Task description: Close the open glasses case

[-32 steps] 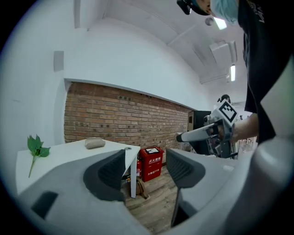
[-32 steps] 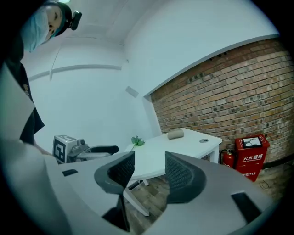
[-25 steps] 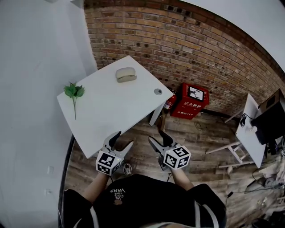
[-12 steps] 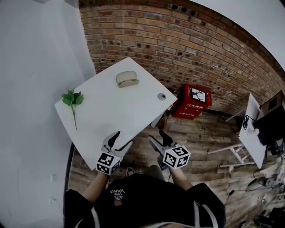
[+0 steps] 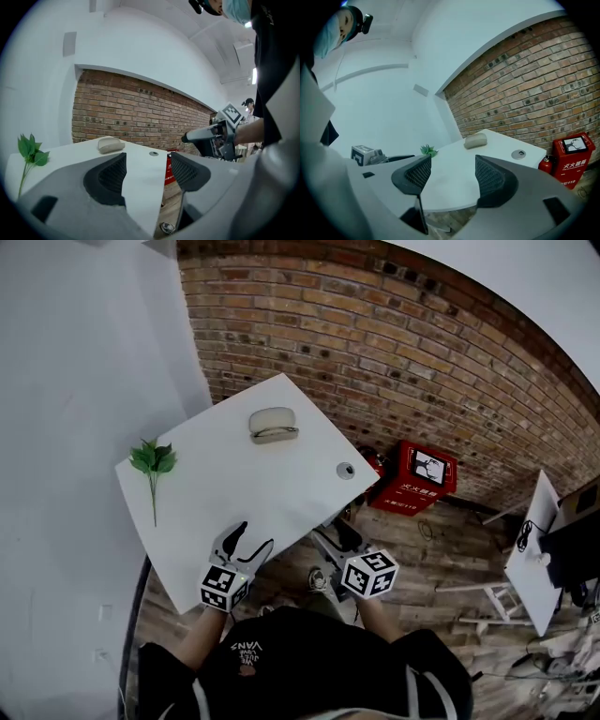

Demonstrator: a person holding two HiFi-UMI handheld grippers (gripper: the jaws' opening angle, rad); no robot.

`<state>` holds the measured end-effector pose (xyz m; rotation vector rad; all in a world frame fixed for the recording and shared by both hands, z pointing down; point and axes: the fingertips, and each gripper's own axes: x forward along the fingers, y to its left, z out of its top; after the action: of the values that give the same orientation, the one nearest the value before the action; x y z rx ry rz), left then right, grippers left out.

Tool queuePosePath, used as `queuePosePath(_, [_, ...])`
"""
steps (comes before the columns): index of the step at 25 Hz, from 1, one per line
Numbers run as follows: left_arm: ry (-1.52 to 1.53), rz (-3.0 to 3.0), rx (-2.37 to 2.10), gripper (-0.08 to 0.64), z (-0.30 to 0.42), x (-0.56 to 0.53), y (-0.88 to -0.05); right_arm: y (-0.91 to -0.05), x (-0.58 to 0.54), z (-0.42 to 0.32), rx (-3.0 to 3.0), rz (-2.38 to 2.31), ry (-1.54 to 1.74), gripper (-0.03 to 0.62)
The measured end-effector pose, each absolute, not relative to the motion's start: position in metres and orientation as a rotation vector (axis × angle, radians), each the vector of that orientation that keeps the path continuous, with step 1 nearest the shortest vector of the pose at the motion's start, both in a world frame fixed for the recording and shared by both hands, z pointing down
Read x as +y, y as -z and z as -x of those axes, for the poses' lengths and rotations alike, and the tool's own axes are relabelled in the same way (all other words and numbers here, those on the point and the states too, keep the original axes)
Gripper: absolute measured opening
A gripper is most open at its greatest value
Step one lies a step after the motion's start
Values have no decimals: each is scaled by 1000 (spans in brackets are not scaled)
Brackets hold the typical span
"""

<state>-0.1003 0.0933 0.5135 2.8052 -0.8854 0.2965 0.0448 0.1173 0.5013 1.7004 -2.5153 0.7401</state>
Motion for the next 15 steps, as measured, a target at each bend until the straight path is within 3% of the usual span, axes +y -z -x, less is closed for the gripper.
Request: queuePosePath(15, [-246, -2690, -1229, 296, 25, 9, -498, -499, 14, -135, -2642, -1431, -718, 273])
